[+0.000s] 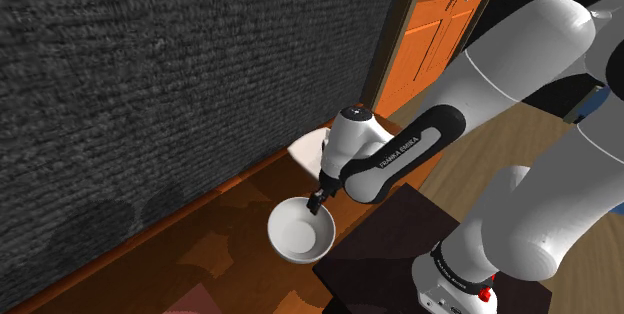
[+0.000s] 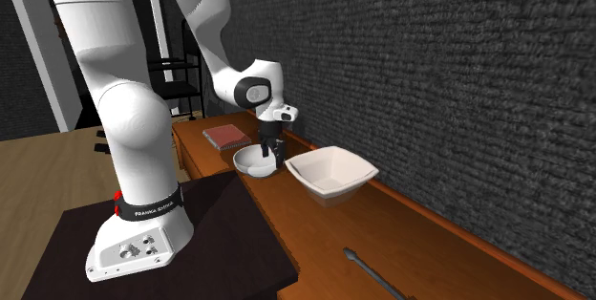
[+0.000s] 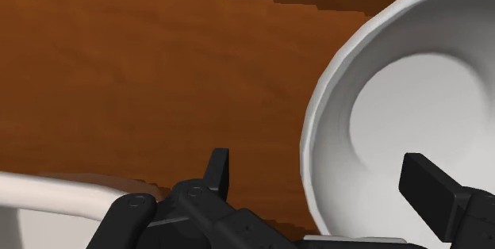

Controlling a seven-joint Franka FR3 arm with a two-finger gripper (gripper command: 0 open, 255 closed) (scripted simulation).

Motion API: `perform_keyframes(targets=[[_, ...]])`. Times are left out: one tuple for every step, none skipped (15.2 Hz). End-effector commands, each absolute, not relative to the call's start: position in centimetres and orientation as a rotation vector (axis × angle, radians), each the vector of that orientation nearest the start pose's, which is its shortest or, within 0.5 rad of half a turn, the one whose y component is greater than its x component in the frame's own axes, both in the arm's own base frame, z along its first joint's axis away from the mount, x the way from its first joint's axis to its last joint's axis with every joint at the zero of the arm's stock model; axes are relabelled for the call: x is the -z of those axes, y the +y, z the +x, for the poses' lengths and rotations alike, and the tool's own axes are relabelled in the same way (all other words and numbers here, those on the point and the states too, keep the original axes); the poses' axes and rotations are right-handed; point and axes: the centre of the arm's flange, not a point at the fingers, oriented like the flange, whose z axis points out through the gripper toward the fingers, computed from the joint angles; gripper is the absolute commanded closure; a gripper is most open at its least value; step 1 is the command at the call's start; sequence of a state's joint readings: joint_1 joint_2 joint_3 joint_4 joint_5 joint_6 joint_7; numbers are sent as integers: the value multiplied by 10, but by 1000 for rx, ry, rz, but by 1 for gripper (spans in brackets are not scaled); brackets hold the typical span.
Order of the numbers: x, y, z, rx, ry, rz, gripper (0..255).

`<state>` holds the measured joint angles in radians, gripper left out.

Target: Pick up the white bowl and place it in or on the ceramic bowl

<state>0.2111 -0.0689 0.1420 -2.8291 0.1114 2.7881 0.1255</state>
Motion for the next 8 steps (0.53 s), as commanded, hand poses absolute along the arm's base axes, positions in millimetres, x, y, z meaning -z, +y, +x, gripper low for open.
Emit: perform_keyframes(targets=[[-221,123,350,32,-191,-3099,0],[-221,123,350,32,-191,-3099,0],[-221,123,350,32,-191,-3099,0],[-221,123,350,32,-191,-3099,0],[-221,123,350,32,-191,-3099,0],[-221,123,350,32,-192,-3099,0],[-221,123,350,32,-192,-3099,255],[-221,123,350,32,-192,-3099,255]])
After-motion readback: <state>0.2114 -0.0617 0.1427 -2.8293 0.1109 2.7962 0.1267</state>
